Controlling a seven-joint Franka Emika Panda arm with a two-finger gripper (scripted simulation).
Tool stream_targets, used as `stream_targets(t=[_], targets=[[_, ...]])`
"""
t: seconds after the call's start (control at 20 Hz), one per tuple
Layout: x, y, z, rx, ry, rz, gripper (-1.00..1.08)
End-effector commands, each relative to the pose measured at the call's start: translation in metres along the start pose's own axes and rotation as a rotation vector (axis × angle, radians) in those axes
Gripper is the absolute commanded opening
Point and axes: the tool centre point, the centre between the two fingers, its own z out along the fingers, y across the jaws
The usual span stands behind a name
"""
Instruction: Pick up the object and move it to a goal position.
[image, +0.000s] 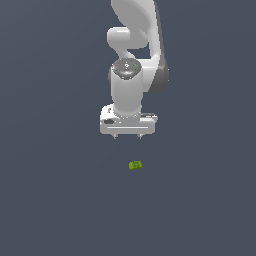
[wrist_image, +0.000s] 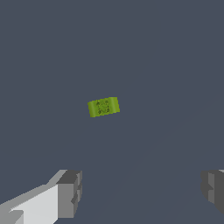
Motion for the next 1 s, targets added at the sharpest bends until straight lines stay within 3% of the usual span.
stream_targets(t=[0.0, 0.95], targets=[[0.0, 0.0, 0.0, 0.0, 0.0, 0.0, 1.0], [0.0035, -0.0057, 0.0022, 0.017, 0.006, 0.015, 1.0]])
